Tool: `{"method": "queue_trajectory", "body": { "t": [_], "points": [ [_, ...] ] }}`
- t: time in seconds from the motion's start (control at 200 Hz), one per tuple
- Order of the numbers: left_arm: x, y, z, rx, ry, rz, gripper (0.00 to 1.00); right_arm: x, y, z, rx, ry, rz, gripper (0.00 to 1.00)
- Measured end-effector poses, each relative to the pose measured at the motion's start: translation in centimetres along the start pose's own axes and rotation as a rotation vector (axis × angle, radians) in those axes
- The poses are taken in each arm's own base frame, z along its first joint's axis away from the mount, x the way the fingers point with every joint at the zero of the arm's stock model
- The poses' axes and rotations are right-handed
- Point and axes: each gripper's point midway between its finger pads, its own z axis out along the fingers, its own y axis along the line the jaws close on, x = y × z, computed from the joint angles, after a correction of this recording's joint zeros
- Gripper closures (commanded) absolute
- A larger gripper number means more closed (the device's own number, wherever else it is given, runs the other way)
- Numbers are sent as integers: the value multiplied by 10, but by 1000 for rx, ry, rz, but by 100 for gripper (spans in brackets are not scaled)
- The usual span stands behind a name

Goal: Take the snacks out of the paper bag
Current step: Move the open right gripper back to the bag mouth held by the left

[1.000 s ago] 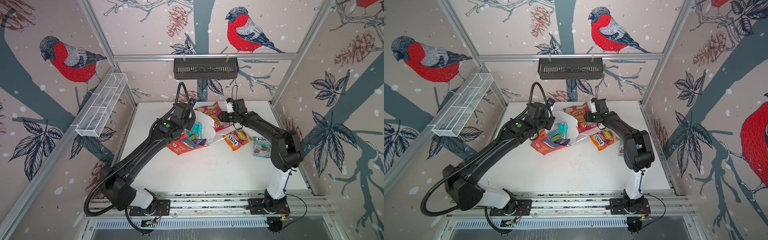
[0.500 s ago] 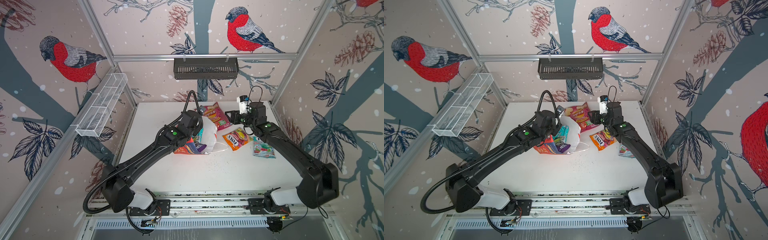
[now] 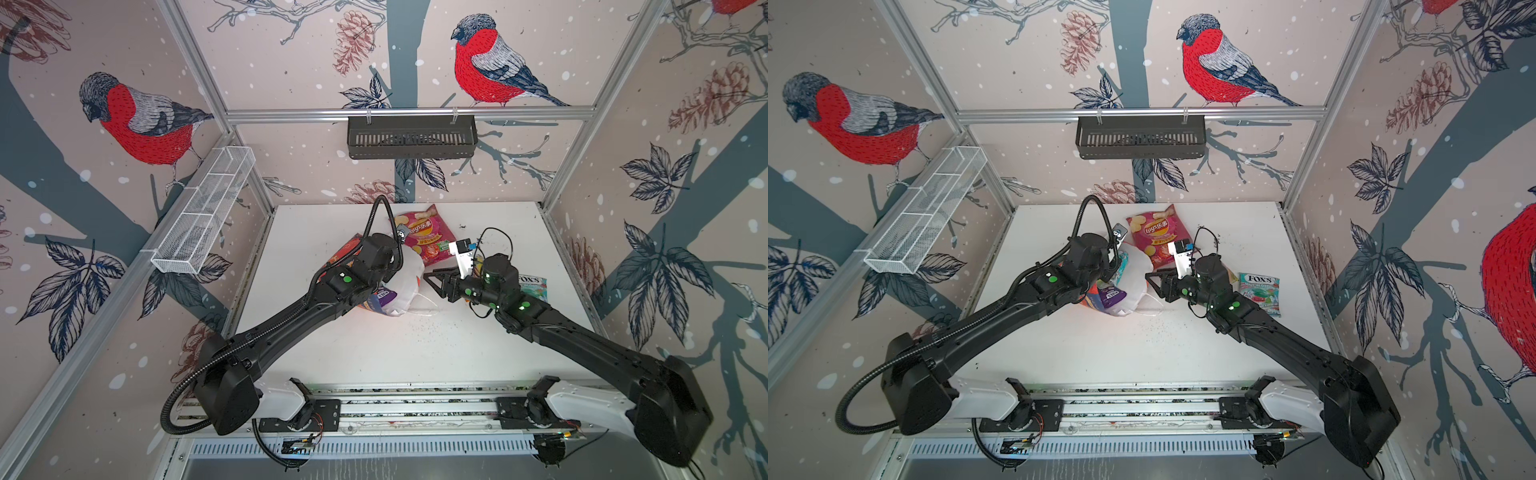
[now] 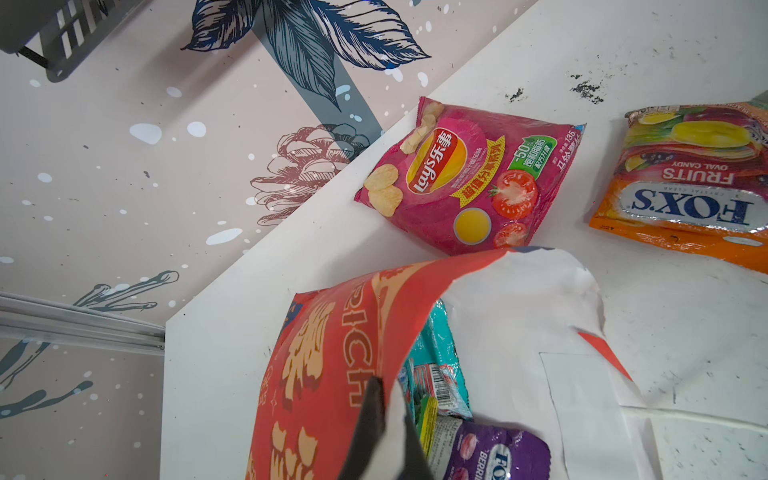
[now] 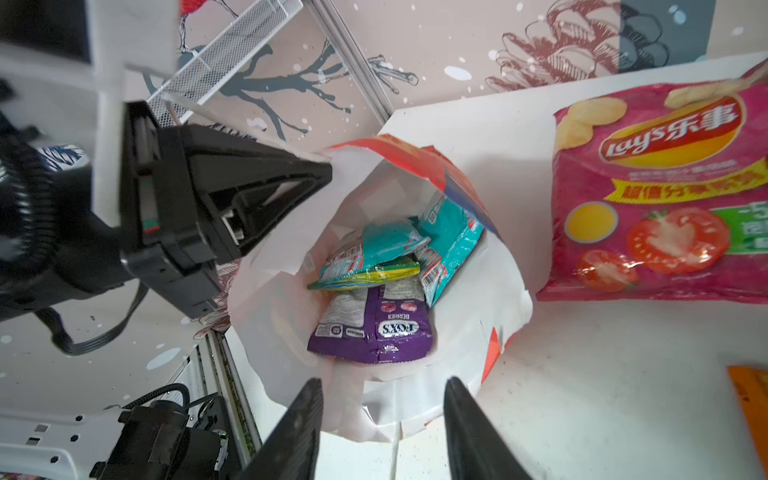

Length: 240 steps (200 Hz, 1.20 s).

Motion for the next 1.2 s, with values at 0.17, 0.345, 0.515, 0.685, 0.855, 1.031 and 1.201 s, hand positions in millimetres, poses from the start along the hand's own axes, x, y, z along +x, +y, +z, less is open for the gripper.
{"method": "queue_trajectory", "body": {
  "t": [0.17,0.345,0.515,0.685,0.855,1.031,1.201],
  "points": [
    [-4,-2,-6,26,-22,-5,100,19,9,28,-22,24,21,54],
    [-8,-5,-2,44,-11,0,100,40,17,63,-46,62,77,60],
    [-9,-10,0,58,-4,7,100,40,11,81,-19,57,127,60],
    [-7,-16,1,81,-9,7,100,40,4,90,-5,60,176,60],
    [-7,-17,1,86,-11,0,100,53,-9,102,-3,95,270,61],
    [-7,-18,1,87,-11,-2,100,63,-6,111,-47,116,345,62],
    [-7,-18,0,91,-12,-14,100,61,5,116,-86,94,371,67]
  ]
}}
